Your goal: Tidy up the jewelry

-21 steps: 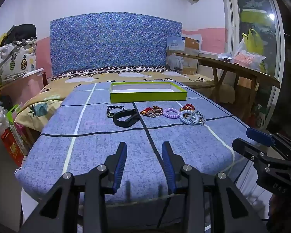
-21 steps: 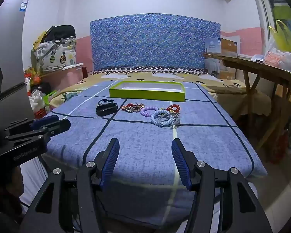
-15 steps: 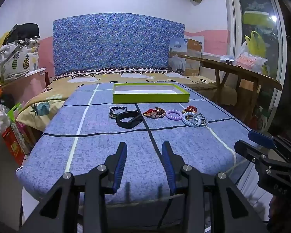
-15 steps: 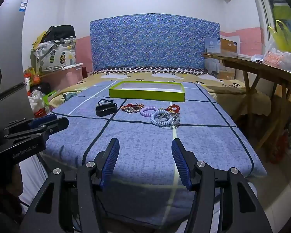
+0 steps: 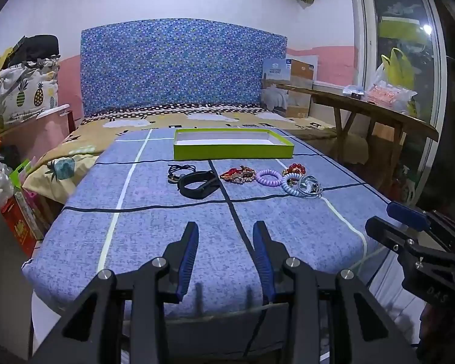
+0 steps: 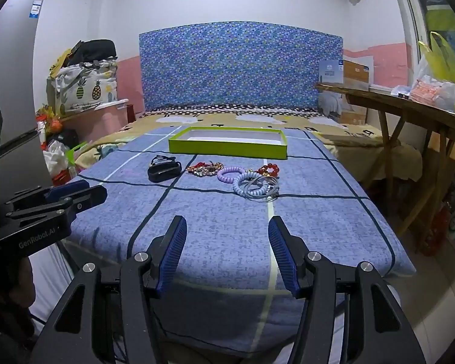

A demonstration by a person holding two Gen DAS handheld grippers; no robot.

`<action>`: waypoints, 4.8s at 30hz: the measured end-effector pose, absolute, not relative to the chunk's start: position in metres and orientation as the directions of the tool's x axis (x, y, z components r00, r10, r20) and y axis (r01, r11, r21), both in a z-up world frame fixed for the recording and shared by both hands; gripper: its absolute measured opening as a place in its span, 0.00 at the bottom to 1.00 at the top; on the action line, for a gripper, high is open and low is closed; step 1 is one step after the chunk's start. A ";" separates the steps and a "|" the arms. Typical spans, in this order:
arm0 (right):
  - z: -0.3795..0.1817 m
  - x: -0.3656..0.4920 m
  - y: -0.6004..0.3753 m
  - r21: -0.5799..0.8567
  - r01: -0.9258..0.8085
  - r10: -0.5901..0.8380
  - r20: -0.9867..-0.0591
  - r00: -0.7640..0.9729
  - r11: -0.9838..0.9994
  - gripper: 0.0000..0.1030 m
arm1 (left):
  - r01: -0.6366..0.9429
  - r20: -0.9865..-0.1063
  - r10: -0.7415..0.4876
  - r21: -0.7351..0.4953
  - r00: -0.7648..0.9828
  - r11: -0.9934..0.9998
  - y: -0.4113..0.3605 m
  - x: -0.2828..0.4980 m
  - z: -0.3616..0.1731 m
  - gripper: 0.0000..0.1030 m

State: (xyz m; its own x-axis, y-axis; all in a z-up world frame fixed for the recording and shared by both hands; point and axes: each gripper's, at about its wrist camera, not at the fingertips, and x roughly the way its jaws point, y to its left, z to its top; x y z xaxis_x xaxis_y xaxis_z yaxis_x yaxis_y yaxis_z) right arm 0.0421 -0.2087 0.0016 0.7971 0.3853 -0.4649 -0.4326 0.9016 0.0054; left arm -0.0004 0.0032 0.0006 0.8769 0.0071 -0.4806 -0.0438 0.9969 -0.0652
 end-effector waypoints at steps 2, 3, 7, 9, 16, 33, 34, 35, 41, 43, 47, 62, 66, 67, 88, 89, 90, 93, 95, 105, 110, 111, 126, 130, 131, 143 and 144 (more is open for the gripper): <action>0.001 0.043 -0.210 0.006 -0.432 0.384 -0.465 0.797 0.902 0.55 | -0.042 -0.482 0.005 -0.066 0.876 0.997 0.003 0.000 0.000 0.38; 0.002 0.041 -0.208 0.005 -0.433 0.385 -0.465 0.797 0.901 0.55 | -0.042 -0.483 0.004 -0.066 0.875 0.997 0.003 0.001 -0.001 0.38; 0.001 0.042 -0.209 0.004 -0.433 0.385 -0.465 0.797 0.902 0.55 | -0.041 -0.485 0.003 -0.068 0.874 0.997 0.003 0.001 -0.001 0.38; 0.003 0.040 -0.207 0.006 -0.434 0.387 -0.465 0.796 0.901 0.55 | -0.041 -0.485 0.004 -0.067 0.874 0.997 0.003 0.001 -0.002 0.38; 0.002 0.042 -0.208 0.004 -0.434 0.386 -0.465 0.797 0.901 0.55 | -0.040 -0.486 0.002 -0.068 0.874 0.997 0.004 0.001 -0.002 0.38; 0.003 0.039 -0.203 0.004 -0.432 0.384 -0.466 0.797 0.902 0.55 | -0.035 -0.494 -0.001 -0.064 0.870 0.997 0.004 0.002 -0.004 0.38; 0.003 0.039 -0.204 0.004 -0.432 0.384 -0.466 0.797 0.902 0.55 | -0.035 -0.494 -0.001 -0.065 0.870 0.997 0.004 0.002 -0.004 0.38; 0.002 0.040 -0.205 0.004 -0.432 0.384 -0.466 0.797 0.902 0.55 | -0.035 -0.494 -0.001 -0.064 0.870 0.997 0.003 0.002 -0.004 0.38; 0.003 0.044 -0.209 0.004 -0.434 0.385 -0.468 0.796 0.901 0.55 | -0.035 -0.494 -0.001 -0.063 0.870 0.997 0.004 0.002 -0.004 0.38; 0.002 0.040 -0.204 0.003 -0.432 0.384 -0.468 0.796 0.902 0.55 | -0.034 -0.494 -0.002 -0.064 0.869 0.997 0.004 0.002 -0.005 0.38; 0.000 0.043 -0.207 0.004 -0.434 0.385 -0.469 0.795 0.901 0.55 | -0.035 -0.494 -0.001 -0.064 0.870 0.997 0.003 0.002 -0.004 0.38; 0.002 0.041 -0.205 0.003 -0.434 0.384 -0.472 0.794 0.901 0.55 | -0.034 -0.497 -0.002 -0.063 0.868 0.997 0.004 0.002 -0.005 0.38; 0.001 0.041 -0.210 0.002 -0.434 0.384 -0.471 0.794 0.901 0.55 | -0.034 -0.496 -0.002 -0.063 0.868 0.997 0.004 0.002 -0.005 0.38; 0.001 0.042 -0.211 0.003 -0.435 0.385 -0.471 0.794 0.901 0.55 | -0.033 -0.497 -0.002 -0.062 0.868 0.997 0.004 0.002 -0.005 0.38; 0.001 0.085 -0.205 -0.004 -0.422 0.362 -0.506 0.783 0.907 0.55 | 0.007 -0.563 -0.055 -0.088 0.825 0.996 0.015 0.048 -0.010 0.38; 0.001 0.090 -0.204 -0.005 -0.421 0.360 -0.513 0.780 0.907 0.55 | 0.005 -0.572 -0.057 -0.092 0.818 0.996 0.017 0.054 -0.010 0.38; 0.000 0.095 -0.204 -0.004 -0.422 0.359 -0.519 0.776 0.907 0.55 | 0.004 -0.579 -0.060 -0.098 0.813 0.995 0.019 0.059 -0.010 0.38; 0.000 0.110 -0.201 -0.001 -0.422 0.355 -0.536 0.765 0.907 0.55 | -0.012 -0.587 -0.042 -0.088 0.809 0.996 0.024 0.072 -0.009 0.38; -0.001 0.121 -0.200 0.008 -0.422 0.356 -0.551 0.755 0.906 0.55 | -0.018 -0.593 -0.038 -0.088 0.804 0.996 0.028 0.081 -0.008 0.38; -0.013 0.175 -0.206 0.097 -0.389 0.355 -0.645 0.677 0.916 0.55 | -0.017 -0.644 -0.030 -0.067 0.764 0.998 0.038 0.124 -0.007 0.38; -0.019 0.197 -0.214 0.155 -0.358 0.362 -0.680 0.638 0.921 0.53 | -0.002 -0.673 -0.011 -0.018 0.740 1.000 0.036 0.142 -0.010 0.38; -0.020 0.200 -0.214 0.162 -0.356 0.365 -0.685 0.631 0.920 0.45 | 0.005 -0.679 -0.013 -0.014 0.734 1.000 0.036 0.146 -0.012 0.38; -0.030 0.217 -0.216 0.182 -0.336 0.356 -0.733 0.580 0.924 0.05 | 0.072 -0.737 0.008 0.077 0.675 0.994 0.024 0.167 -0.024 0.13; -0.026 0.214 -0.218 0.189 -0.337 0.363 -0.724 0.587 0.922 0.05 | 0.078 -0.736 -0.027 0.036 0.676 0.996 0.028 0.164 -0.020 0.12; -0.024 0.214 -0.219 0.192 -0.337 0.366 -0.720 0.590 0.922 0.05 | 0.077 -0.732 -0.033 0.026 0.681 0.997 0.029 0.163 -0.018 0.12; 0.005 0.232 -0.210 0.194 -0.391 0.412 -0.674 0.614 0.900 0.05 | 0.095 -0.663 -0.102 -0.048 0.741 0.994 0.037 0.172 0.017 0.12; 0.009 0.238 -0.207 0.186 -0.401 0.415 -0.668 0.618 0.897 0.05 | 0.093 -0.657 -0.097 -0.042 0.747 0.995 0.038 0.177 0.020 0.12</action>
State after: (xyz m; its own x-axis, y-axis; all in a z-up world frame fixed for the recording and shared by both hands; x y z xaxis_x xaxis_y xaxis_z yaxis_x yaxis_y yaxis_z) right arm 0.2379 -0.2070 0.0088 0.6177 0.4148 -0.6681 -0.4011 0.8970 0.1861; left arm 0.1773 0.0377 0.0202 0.7472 -0.0974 -0.6574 0.0928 0.9948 -0.0420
